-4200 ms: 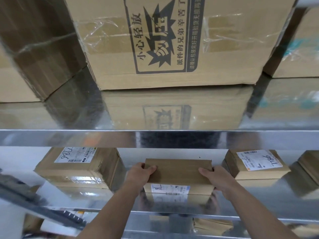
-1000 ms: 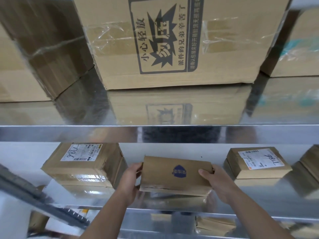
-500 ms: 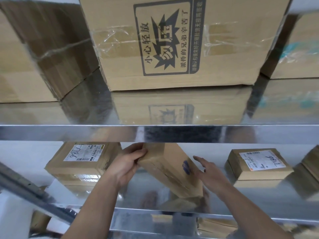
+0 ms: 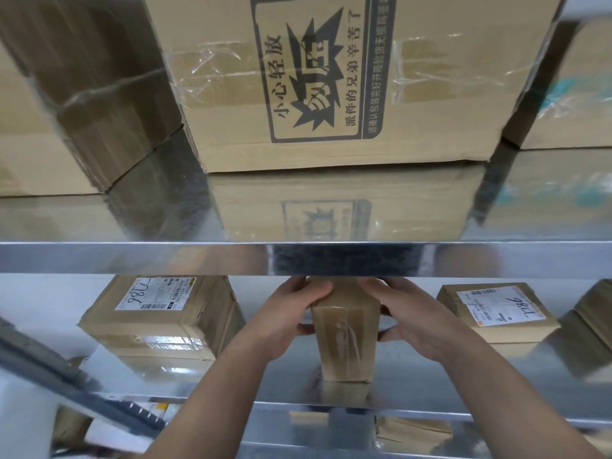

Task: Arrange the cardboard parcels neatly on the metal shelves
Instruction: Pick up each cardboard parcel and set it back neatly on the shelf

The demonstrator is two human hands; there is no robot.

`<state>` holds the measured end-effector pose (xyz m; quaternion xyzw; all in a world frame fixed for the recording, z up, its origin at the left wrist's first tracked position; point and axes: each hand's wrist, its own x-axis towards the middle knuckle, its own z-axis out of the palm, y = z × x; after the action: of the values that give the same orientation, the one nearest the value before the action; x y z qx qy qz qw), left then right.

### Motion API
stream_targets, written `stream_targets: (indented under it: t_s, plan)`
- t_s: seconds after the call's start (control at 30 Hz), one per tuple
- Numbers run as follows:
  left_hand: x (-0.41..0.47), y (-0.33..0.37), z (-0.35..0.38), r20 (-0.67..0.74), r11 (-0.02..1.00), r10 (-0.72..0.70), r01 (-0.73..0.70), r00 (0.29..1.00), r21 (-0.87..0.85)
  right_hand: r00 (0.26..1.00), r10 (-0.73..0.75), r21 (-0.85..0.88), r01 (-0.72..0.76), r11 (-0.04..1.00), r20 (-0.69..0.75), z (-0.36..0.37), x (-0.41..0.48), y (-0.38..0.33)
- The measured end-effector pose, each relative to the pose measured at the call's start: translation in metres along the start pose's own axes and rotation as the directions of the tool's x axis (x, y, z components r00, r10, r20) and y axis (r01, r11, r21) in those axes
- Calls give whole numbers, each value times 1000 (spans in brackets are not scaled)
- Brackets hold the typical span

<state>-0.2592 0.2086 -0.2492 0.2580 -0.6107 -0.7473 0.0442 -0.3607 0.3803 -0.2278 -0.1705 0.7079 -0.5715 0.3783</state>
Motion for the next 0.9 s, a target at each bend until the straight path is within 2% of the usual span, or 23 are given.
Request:
stream_targets:
  t_s: [0.1,0.33,0.67,0.77,0.9]
  plan:
    - [1,2,5,-2,999,11,-11,1000,41,1000,-4,-68,3,998,-22,-1,1,0]
    - [2,2,3,-30,998,8,-6,1000,65,999,-6,-98,1,995,-51,4,6,3]
    - [1,4,4,-24,999,-8,9,1000,47,999,-18,-70,16,997,-32,5,6,-2]
    - [2,-5,-1,35,996,-84,85,996,-34,1000,-14,1,14,1000,-18,-2,0,0]
    - [11,-31,-8,-84,957,-276,265,958,-122,999,-36,50,36,998,-13,-5,-6,0]
